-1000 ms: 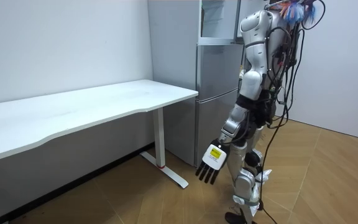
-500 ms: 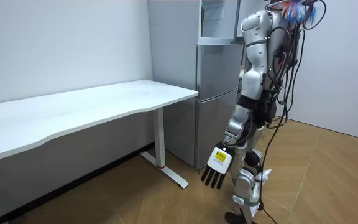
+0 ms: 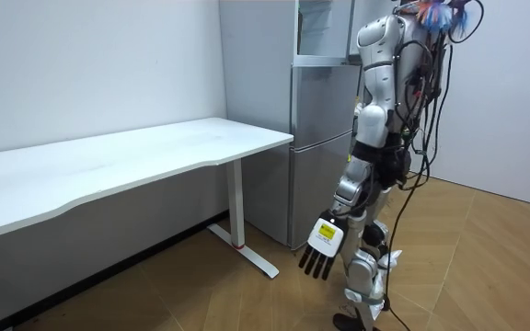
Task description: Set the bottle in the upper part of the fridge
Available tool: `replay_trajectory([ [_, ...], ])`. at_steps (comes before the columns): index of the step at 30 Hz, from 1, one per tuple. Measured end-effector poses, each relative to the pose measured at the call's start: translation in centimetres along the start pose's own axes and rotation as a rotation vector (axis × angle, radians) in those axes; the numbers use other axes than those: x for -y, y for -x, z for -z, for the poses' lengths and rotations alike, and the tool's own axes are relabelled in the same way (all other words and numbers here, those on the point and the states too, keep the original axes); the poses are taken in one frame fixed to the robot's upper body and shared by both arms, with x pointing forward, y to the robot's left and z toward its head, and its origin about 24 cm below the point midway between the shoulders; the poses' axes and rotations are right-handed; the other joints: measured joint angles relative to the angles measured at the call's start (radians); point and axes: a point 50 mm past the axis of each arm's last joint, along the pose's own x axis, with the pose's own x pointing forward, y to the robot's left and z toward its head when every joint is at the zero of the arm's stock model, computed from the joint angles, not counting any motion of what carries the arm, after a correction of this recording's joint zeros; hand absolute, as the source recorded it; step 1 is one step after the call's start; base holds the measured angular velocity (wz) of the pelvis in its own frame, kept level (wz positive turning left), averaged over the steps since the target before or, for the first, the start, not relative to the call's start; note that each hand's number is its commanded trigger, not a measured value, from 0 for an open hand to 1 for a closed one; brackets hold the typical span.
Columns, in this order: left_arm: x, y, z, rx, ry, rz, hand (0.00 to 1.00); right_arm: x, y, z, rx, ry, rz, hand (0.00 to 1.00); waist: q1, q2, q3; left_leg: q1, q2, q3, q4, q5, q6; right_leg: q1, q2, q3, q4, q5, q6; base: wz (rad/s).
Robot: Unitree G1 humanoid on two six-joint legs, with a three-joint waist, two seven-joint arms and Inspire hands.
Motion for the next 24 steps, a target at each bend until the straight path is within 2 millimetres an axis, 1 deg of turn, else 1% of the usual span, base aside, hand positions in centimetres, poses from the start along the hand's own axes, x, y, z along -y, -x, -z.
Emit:
replay_trajectory([
  [2, 0.2, 0.0, -0.2, 0.013, -0.009, 0.009, 0.0, -1.0, 0.9, -0.3, 0.026, 0.003, -0.078, 0.0, 0.005, 0.015, -0.0004, 0.003, 0.0, 0.003, 0.001, 0.0, 0.0, -0.002, 0.0, 0.004, 0.005, 0.0, 0.0, -0.09],
  [3, 0.3, 0.0, -0.3, 0.019, -0.012, 0.011, 0.0, -1.2, 1.2, -0.4, 0.034, 0.009, -0.1, 0.0, 0.006, 0.018, -0.0015, 0.003, 0.0, 0.003, 0.002, 0.0, 0.0, -0.002, 0.0, 0.004, 0.005, 0.0, 0.0, -0.05],
  [5, 0.5, -0.1, -0.7, 0.041, -0.017, 0.021, 0.0, -1.6, 1.8, -0.4, 0.06, 0.041, -0.173, 0.0, 0.022, 0.022, -0.0025, 0.005, 0.001, 0.004, 0.008, 0.0, 0.0, -0.002, 0.0, 0.003, 0.006, 0.0, -0.001, 0.0],
  [8, 0.9, 0.0, -0.9, 0.047, -0.021, 0.035, 0.0, -2.2, 2.3, -0.2, 0.076, 0.065, -0.232, 0.0, 0.03, 0.022, -0.0024, 0.004, 0.0, 0.003, 0.011, 0.0, 0.0, -0.003, -0.002, 0.001, 0.006, -0.001, -0.002, 0.0],
  [11, 1.3, 0.0, -0.7, 0.045, -0.025, 0.055, 0.0, -2.7, 2.8, 0.0, 0.083, 0.084, -0.308, 0.0, 0.054, 0.02, -0.002, 0.002, -0.001, 0.002, 0.016, 0.0, 0.0, -0.01, -0.005, -0.002, 0.004, -0.001, -0.002, 0.02],
  [16, 1.5, 0.2, -0.3, 0.037, -0.043, 0.07, 0.0, -3.3, 3.4, -0.2, 0.095, 0.084, -0.362, 0.0, 0.064, 0.017, -0.002, 0.0, 0.002, 0.001, 0.016, 0.0, 0.0, -0.009, -0.004, -0.006, 0.006, -0.001, -0.004, 0.02],
  [17, 1.6, 0.2, -0.4, 0.043, -0.05, 0.076, 0.0, -3.4, 3.5, -0.2, 0.092, 0.084, -0.366, 0.0, 0.072, 0.015, -0.0021, 0.0, 0.002, 0.002, 0.016, 0.0, 0.0, -0.008, -0.003, -0.005, 0.006, -0.001, -0.004, -0.03],
  [22, 2.0, 0.1, -1.2, 0.078, -0.063, 0.086, 0.0, -3.7, 4.0, 0.0, 0.083, 0.083, -0.399, 0.0, 0.084, 0.005, -0.0031, 0.0, 0.004, 0.002, 0.015, 0.0, 0.0, -0.006, 0.0, -0.001, 0.005, 0.001, -0.007, -0.01],
  [23, 2.0, 0.1, -1.3, 0.081, -0.065, 0.086, 0.0, -3.8, 4.0, 0.0, 0.084, 0.081, -0.404, 0.0, 0.084, 0.004, -0.0031, 0.0, 0.004, 0.001, 0.015, 0.0, 0.0, -0.005, 0.0, -0.001, 0.005, 0.001, -0.007, 0.0],
  [24, 2.0, 0.1, -1.4, 0.084, -0.07, 0.087, 0.0, -4.0, 4.2, -0.5, 0.103, 0.065, -0.42, 0.0, 0.084, 0.004, -0.0033, -0.001, 0.004, 0.0, 0.015, 0.0, 0.0, -0.003, 0.0, -0.001, 0.005, 0.001, -0.007, 0.0],
])
